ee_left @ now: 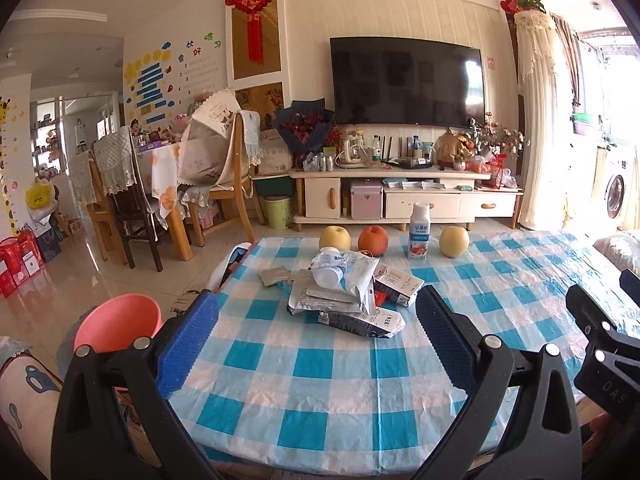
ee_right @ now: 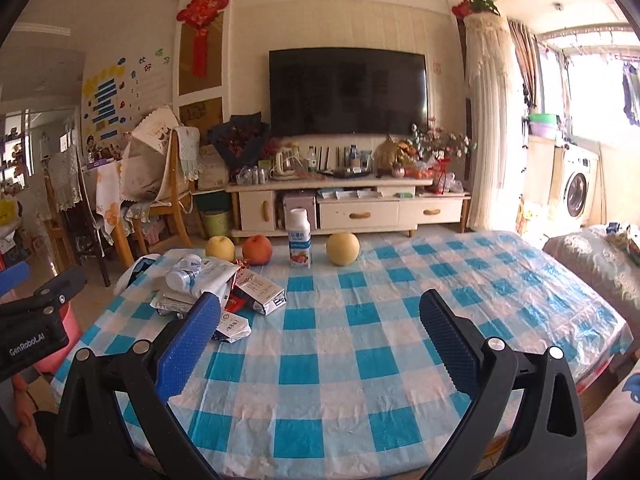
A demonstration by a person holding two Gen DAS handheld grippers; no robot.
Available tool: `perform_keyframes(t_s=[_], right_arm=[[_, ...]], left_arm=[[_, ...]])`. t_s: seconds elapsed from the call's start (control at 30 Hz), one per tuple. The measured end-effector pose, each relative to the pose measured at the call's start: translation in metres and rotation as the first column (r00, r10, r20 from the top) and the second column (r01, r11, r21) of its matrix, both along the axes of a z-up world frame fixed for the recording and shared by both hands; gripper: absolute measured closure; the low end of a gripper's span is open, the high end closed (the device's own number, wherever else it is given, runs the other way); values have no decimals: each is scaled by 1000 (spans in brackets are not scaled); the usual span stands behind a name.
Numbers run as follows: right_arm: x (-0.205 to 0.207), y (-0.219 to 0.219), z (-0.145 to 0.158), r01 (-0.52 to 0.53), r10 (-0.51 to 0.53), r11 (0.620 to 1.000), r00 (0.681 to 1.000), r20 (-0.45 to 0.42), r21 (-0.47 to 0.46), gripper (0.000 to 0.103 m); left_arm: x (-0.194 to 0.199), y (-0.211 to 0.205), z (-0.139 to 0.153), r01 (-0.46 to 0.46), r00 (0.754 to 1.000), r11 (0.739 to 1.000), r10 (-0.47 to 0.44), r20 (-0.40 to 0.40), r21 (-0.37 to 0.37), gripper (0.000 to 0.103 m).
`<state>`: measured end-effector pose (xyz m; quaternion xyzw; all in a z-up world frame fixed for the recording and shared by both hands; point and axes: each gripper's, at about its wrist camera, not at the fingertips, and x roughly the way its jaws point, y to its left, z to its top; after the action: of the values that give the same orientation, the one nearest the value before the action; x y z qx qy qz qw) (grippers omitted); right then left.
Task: Collect trash
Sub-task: 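Move both tools toward the pile of trash on the table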
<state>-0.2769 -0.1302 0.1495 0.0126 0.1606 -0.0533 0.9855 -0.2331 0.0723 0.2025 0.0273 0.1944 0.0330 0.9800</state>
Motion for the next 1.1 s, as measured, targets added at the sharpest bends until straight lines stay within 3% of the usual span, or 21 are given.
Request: perform_keyframes(t_s=[0.17, 0.37, 1.0, 1.1], right_arm=[[-24, 15, 8, -7, 11, 998, 998, 66, -59, 4], [-43, 20, 15, 4, 5, 998, 990, 138, -64, 4], [-42, 28, 5, -11, 33, 989, 989, 148, -145, 4], [-37, 27, 1, -25, 42, 990, 992, 117, -139, 4]], left_arm=[[-17, 4, 13, -10, 999, 1000, 10, 41, -1, 3], [-30, 9, 25, -9, 998, 1000, 10, 64, -22, 3], [-48, 13, 42, -34, 993, 999, 34, 115, -10, 3], [-47, 12, 41, -36, 993, 999, 36, 113, -4, 3]])
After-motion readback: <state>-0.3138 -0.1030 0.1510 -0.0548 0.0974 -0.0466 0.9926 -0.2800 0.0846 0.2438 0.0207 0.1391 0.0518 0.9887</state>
